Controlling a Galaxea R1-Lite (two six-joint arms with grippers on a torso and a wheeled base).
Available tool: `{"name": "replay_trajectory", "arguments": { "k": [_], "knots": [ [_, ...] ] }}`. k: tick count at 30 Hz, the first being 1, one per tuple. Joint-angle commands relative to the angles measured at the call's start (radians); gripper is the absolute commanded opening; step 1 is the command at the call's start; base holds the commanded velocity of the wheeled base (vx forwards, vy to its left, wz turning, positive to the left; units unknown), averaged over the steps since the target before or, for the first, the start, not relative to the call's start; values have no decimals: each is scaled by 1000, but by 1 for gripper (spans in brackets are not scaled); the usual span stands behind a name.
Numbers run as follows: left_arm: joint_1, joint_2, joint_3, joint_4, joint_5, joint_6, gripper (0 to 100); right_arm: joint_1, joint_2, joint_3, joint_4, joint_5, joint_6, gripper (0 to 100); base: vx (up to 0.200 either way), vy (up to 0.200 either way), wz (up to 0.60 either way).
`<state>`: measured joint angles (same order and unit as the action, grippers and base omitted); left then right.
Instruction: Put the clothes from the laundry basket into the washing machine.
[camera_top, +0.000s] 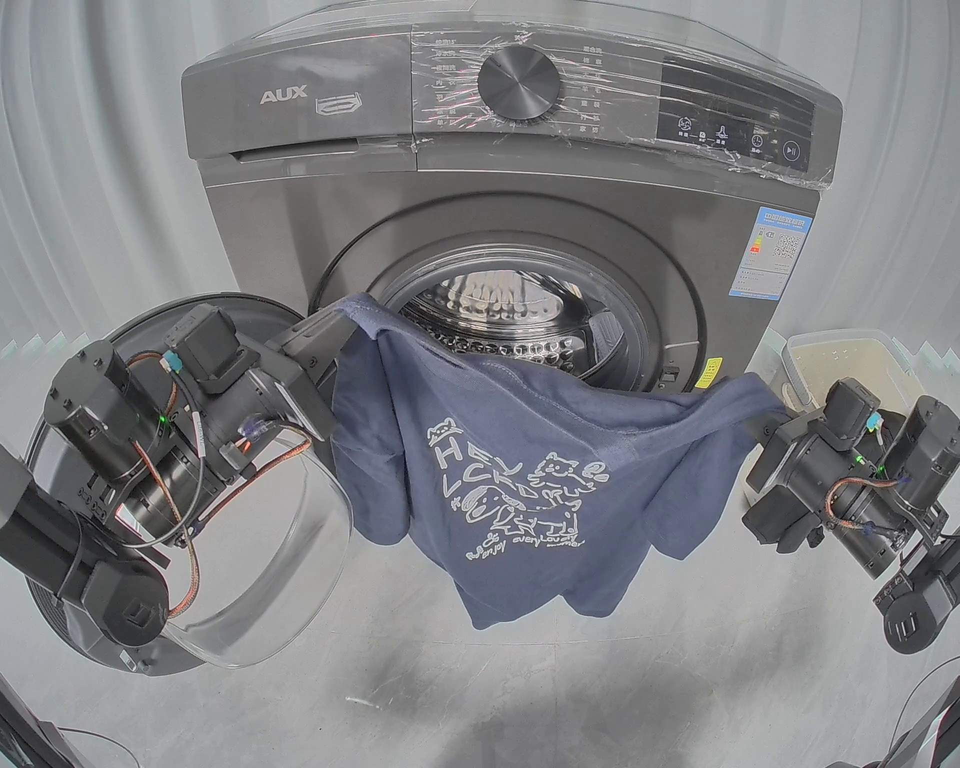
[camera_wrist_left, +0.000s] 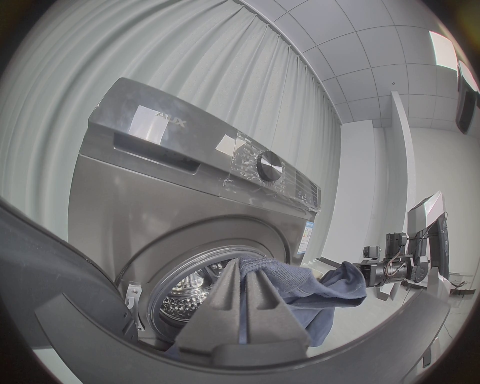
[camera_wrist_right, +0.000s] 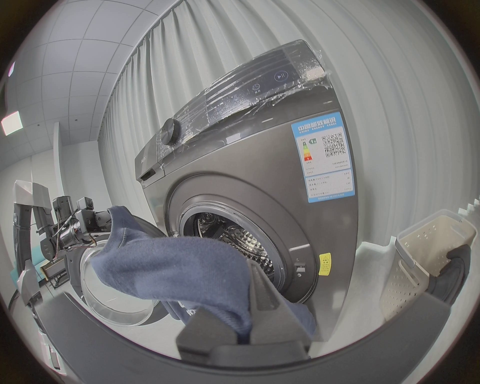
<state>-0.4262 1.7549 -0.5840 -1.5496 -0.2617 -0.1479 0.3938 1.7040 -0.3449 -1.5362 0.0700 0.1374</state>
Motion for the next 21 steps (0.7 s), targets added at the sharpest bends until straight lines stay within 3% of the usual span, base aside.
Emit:
{"name": "replay_trajectory", "arguments": {
  "k": [1,15,21],
  "knots": [
    [-8,-15,4,0,1,2,0,3,-11,-3,-1,1,-6,0,0,0,0],
    [-14,-3,7,0,-1,1,0,2,-11,-6,-1,1,-4,0,0,0,0],
    [-63,3,0,0,7,1,0,5,-6,-2,1,1,-4,0,0,0,0]
  ]
}}
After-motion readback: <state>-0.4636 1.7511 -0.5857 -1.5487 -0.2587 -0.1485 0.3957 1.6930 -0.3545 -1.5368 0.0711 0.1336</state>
